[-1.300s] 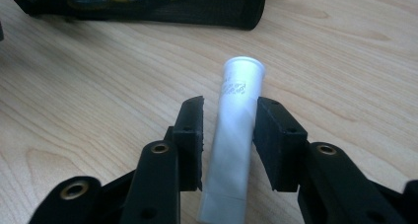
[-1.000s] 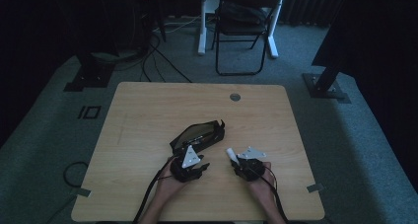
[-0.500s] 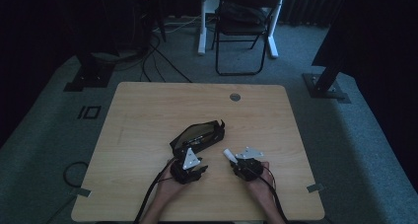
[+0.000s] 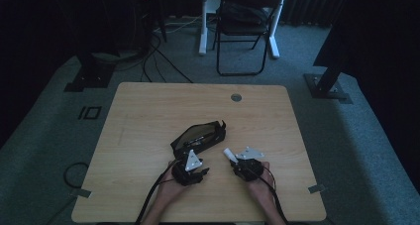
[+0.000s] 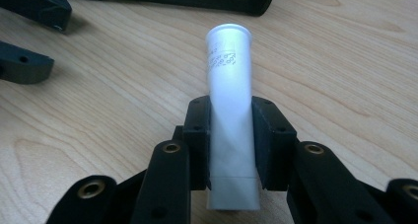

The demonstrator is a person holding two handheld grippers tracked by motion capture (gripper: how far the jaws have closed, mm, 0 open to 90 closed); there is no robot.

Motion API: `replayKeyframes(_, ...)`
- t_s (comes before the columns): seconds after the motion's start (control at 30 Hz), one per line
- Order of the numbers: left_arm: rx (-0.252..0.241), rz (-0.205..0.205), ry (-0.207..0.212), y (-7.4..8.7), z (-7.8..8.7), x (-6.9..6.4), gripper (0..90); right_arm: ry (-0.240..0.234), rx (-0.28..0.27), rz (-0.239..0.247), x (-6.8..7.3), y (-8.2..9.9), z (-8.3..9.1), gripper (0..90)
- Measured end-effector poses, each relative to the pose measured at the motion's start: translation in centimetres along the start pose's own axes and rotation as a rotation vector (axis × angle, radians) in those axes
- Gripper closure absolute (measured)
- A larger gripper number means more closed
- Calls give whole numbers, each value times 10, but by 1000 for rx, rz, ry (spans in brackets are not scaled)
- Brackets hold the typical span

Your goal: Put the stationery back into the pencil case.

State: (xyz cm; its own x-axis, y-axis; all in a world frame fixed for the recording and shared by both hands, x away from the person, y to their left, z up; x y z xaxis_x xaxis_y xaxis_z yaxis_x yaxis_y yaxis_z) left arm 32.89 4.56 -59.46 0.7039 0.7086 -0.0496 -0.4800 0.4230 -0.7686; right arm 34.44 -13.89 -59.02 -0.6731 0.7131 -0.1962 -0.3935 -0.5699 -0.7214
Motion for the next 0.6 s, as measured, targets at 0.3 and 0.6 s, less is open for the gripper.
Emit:
replayKeyframes(0.3,26,-19,-14,2,-1,-2,520,1,-21,2,0,-5,4,709)
replayKeyframes(0.6,41,3,23,3,-1,-1,473,3,-36,17,-2,-9,7,708)
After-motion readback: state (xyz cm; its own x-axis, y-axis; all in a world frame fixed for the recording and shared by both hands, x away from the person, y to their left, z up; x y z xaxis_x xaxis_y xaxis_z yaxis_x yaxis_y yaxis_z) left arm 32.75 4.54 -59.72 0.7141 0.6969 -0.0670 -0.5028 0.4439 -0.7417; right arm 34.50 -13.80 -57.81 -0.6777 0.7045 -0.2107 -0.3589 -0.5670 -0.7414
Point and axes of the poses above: each handheld gripper's, and its own axes: z roughly backward along the jaws, y roughly out of its underside, x roughly to its left, the point moved 6 cm from there along -z, roughly forward along the jaws, and after that the axes turned 11 degrees about z, right-handed, at the moved point
